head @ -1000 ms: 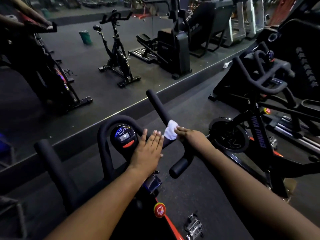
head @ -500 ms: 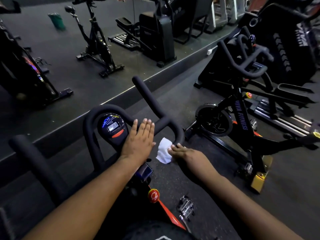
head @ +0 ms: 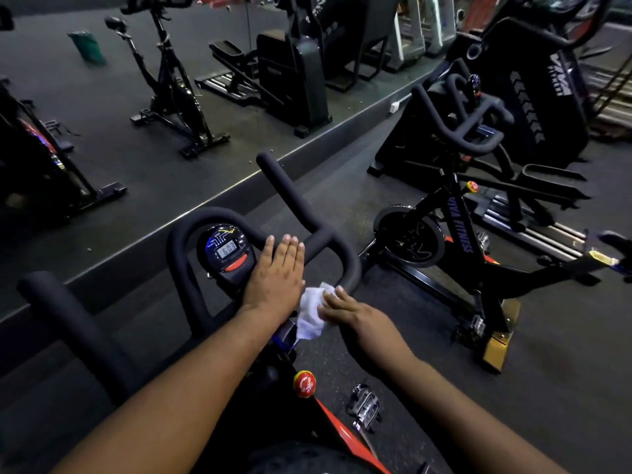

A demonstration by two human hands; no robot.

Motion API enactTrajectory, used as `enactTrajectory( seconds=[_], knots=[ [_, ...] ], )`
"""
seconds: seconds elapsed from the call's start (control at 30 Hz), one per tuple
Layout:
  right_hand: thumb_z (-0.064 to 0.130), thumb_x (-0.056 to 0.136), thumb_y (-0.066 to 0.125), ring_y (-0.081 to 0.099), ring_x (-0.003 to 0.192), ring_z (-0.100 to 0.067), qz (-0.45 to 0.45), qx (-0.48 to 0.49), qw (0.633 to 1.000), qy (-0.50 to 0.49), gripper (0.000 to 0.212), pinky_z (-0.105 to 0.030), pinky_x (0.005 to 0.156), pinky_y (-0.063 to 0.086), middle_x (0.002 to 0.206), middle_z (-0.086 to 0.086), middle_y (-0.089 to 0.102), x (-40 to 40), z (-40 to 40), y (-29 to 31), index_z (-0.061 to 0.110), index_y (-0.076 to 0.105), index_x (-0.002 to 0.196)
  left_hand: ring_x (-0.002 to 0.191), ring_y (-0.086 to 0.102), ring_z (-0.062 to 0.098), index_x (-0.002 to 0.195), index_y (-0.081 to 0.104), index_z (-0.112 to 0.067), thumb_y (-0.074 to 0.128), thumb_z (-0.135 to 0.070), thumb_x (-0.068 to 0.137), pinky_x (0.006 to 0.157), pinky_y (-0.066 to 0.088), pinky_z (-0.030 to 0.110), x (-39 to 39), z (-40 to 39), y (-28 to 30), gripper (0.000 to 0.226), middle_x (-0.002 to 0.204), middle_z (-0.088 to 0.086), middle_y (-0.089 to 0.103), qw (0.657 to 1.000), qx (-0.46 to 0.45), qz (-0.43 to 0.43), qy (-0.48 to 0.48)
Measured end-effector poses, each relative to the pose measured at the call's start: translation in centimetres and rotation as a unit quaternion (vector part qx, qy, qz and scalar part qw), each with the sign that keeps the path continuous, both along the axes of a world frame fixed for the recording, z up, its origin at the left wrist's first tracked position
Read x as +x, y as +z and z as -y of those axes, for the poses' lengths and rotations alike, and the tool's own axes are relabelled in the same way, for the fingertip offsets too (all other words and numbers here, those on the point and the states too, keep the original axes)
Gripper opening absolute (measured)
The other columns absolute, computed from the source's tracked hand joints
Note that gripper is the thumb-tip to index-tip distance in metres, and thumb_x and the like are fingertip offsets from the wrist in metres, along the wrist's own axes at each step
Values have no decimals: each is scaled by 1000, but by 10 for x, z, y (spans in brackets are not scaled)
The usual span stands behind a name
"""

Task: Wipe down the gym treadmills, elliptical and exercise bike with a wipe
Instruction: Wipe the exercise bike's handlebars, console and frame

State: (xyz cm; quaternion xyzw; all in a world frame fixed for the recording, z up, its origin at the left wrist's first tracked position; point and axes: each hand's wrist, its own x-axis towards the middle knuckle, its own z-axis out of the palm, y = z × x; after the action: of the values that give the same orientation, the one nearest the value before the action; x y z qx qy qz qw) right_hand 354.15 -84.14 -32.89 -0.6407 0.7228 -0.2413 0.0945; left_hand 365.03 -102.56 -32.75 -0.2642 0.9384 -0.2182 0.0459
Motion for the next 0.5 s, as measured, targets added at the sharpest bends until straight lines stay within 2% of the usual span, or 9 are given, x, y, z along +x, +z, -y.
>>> enactTrajectory(
  seconds=[0.1,0.13,0.2,0.27,0.37,0.43,0.5],
  knots=[
    [18,99,48,53,135,-8,112,-50,991,-54,38,-24,112,41,139,10,62,-22,6,10,36,69,124,157,5,35,159,0,2,25,-38,109,121,-11,61,-1,1,2,69,169,20,11,1000,2,4,6],
    [20,99,51,56,130,-5,134,-74,983,-99,34,-21,112,41,135,10,64,-31,12,14,34,70,124,157,6,34,160,1,2,26,-37,109,120,-12,62,-2,0,2,68,169,19,12,1000,5,6,11],
    [17,91,51,58,123,1,133,-105,973,-159,40,-8,105,38,130,12,64,-49,29,18,19,72,126,157,8,33,160,3,1,27,-34,109,121,-10,64,-7,0,3,66,168,18,14,1000,15,5,24],
    [12,89,50,58,123,-3,153,-96,968,-176,43,-2,101,33,130,9,64,-66,49,20,12,71,127,157,10,33,160,2,0,26,-33,110,122,-7,63,-14,1,5,65,168,18,15,999,32,7,35],
    [13,88,51,58,129,-14,172,-84,963,-189,45,-6,105,32,136,-4,64,-88,81,22,11,68,130,157,10,33,160,-4,0,30,-45,109,124,-4,59,-27,7,9,75,169,18,10,997,62,17,52],
    [9,88,59,57,131,-19,183,-83,965,-169,44,-12,108,32,139,-7,61,-95,106,30,11,67,132,157,5,33,160,-6,-1,31,-54,107,124,-7,59,-37,15,13,83,170,18,3,995,70,24,60],
    [8,84,66,56,133,-22,175,-84,973,-124,51,-23,111,37,145,-8,57,-98,133,43,14,65,135,158,-3,33,160,-7,-2,31,-64,102,121,-13,62,-45,22,14,93,170,18,-2,995,67,16,65]
  ],
)
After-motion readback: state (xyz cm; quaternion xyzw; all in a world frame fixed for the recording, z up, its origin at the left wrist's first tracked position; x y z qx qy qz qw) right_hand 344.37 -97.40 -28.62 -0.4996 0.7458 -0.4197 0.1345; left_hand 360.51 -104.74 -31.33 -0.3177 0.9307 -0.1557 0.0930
